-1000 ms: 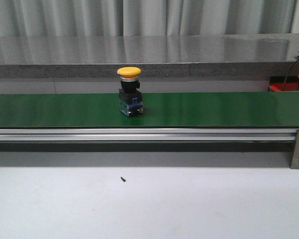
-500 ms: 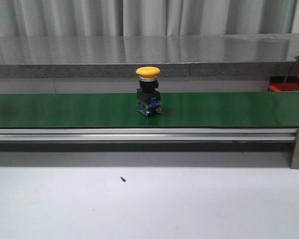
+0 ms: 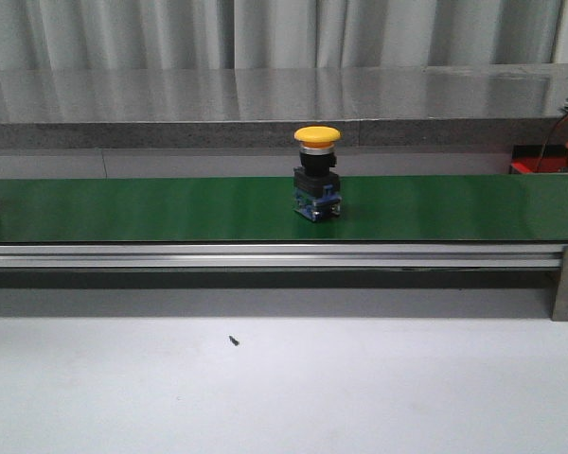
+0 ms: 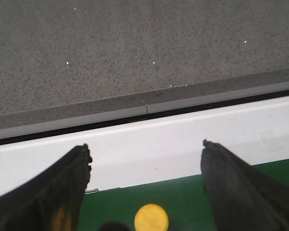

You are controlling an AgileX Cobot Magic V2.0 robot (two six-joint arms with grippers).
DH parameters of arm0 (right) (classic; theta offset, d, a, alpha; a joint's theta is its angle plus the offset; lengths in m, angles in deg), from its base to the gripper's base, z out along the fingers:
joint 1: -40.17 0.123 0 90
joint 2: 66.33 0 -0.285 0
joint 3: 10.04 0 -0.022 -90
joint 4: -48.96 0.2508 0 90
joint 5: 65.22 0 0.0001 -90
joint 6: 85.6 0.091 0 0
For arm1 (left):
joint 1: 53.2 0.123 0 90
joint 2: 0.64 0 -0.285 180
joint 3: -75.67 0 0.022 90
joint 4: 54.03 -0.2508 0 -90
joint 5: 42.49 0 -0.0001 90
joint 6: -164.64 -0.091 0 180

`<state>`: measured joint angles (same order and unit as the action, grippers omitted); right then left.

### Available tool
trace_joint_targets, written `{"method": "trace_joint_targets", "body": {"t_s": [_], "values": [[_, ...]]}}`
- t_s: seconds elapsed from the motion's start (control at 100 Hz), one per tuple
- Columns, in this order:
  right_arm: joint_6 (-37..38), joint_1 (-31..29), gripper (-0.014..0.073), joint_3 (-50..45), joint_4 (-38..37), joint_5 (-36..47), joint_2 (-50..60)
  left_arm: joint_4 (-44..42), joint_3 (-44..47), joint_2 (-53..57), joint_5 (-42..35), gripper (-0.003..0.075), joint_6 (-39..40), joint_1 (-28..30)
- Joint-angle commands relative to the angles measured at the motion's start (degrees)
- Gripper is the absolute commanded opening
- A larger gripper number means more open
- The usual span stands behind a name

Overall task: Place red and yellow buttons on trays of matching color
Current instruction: 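Set the fourth yellow button on the belt and open left gripper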

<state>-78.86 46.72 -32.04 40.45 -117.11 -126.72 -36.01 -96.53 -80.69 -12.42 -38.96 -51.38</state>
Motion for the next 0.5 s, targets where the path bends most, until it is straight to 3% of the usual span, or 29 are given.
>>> {"method": "trace_joint_targets", "body": {"t_s": [0.0,0.13,0.35,0.43,0.49], "values": [[0.0,0.0,-0.0070,1.9,-0.7,3.1,0.6,1.0,2.9,6.2,-5.2,0.0468,-0.2,-0.6],[0.0,0.0,-0.0070,1.9,-0.7,4.7,0.6,0.6,8.9,11.4,-5.4,0.0363,-0.2,-0.4],[0.0,0.0,-0.0069,1.9,-0.7,6.0,0.6,0.6,17.5,18.9,-7.8,-0.0022,0.0,0.5],[0.0,0.0,-0.0055,1.9,-0.3,5.9,0.6,0.6,19.2,20.6,-8.9,-0.0020,0.0,0.5],[0.0,0.0,0.0013,1.9,1.2,5.5,0.6,0.6,19.8,21.2,-8.8,-0.0020,0.0,0.5]]}}
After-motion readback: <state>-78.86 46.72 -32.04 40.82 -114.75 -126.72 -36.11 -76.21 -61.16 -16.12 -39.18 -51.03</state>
